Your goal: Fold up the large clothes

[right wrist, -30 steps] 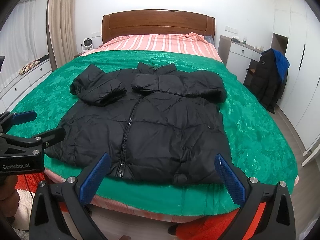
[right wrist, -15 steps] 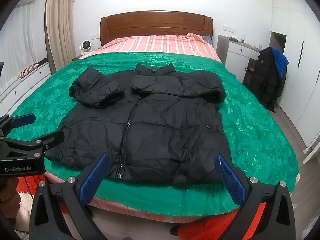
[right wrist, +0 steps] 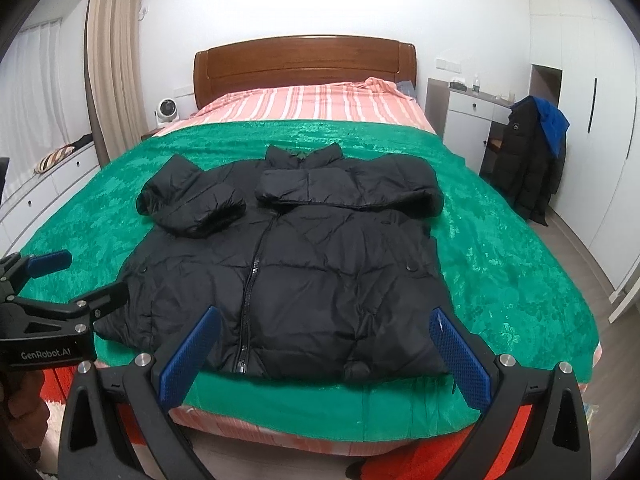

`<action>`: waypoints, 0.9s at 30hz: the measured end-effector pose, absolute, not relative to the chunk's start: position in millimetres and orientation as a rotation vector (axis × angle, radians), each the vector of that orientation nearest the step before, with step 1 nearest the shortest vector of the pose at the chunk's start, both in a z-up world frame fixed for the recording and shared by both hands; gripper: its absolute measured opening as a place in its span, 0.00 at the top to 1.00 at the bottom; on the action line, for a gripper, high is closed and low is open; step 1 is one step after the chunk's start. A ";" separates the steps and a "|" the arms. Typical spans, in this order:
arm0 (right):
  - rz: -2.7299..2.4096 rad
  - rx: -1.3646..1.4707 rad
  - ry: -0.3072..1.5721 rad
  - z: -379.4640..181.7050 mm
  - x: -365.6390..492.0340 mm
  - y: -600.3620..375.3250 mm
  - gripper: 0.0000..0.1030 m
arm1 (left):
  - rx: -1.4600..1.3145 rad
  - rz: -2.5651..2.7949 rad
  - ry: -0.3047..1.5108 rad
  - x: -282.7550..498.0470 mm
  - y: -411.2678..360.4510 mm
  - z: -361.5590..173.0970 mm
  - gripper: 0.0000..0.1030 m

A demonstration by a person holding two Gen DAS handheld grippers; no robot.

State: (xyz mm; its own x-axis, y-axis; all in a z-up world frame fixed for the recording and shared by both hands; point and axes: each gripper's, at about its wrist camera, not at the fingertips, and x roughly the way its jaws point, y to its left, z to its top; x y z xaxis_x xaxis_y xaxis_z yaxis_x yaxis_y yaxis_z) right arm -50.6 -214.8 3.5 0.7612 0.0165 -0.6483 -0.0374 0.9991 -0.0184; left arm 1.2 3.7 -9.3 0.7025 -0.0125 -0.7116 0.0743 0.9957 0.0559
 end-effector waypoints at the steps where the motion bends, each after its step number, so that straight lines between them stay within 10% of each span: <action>1: 0.032 -0.033 0.710 2.2 -50.1 -214.0 0.00 | 0.081 -0.048 0.791 1.2 4.3 -9.5 0.00; 27: 0.027 -0.048 0.726 -0.1 -47.8 -212.1 0.00 | 0.093 -0.030 0.783 0.3 3.2 -9.1 0.00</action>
State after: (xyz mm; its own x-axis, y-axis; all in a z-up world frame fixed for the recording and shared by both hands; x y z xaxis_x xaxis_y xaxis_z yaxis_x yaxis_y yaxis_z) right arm -47.8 -212.1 -0.1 0.7473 0.0085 -0.6644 -0.0416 0.9986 -0.0340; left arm 0.3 3.2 -9.1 0.7084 0.0078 -0.7058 0.0616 0.9954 0.0728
